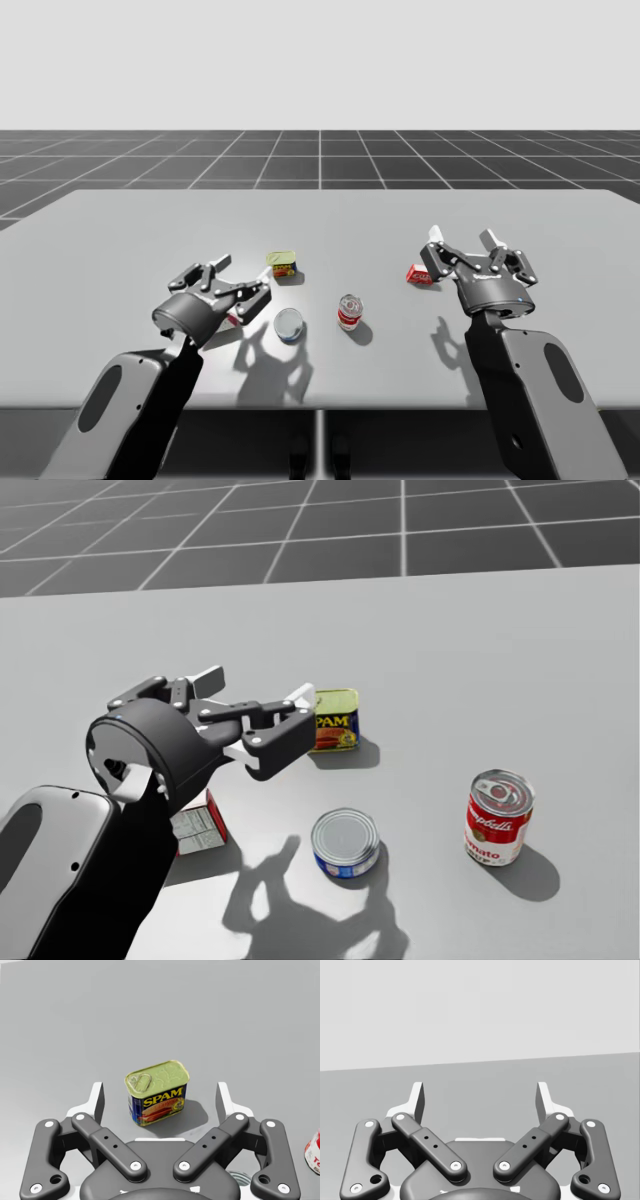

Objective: Pick up the potted meat can and lift it.

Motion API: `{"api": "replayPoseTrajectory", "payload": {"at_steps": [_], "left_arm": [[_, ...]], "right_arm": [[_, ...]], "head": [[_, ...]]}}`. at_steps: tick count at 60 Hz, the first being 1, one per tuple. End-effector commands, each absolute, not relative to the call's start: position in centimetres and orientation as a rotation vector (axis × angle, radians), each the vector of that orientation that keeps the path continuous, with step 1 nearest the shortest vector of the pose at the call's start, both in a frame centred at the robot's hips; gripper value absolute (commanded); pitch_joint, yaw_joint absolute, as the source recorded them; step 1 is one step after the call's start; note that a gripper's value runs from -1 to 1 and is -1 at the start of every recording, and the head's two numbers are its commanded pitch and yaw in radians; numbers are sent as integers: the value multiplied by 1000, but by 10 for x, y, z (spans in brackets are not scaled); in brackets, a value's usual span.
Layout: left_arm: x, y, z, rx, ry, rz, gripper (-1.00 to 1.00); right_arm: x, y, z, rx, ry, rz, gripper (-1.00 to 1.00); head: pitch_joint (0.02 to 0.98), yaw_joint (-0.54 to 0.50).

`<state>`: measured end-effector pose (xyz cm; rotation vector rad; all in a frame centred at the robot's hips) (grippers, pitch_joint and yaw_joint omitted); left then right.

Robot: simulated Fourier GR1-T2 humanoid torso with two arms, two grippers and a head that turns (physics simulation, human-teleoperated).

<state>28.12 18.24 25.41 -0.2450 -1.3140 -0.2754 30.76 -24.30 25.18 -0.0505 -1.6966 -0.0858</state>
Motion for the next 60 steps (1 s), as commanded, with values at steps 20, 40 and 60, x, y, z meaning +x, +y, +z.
{"api": "replayPoseTrajectory", "payload": {"at_steps": [20, 40, 60], "left_arm": [[311, 145, 214, -216, -1181, -197, -1000], [335, 135, 191, -190, -1129, -154, -1000], [357, 122, 185, -143, -1136, -124, -1000]], "right_arm": [[308, -243, 252, -52, -1699, -87, -1000], [307, -244, 252, -60, -1700, -86, -1000], [307, -245, 252, -67, -1703, -86, -1000]], "head": [[728, 168], [733, 169], [737, 173]]}}
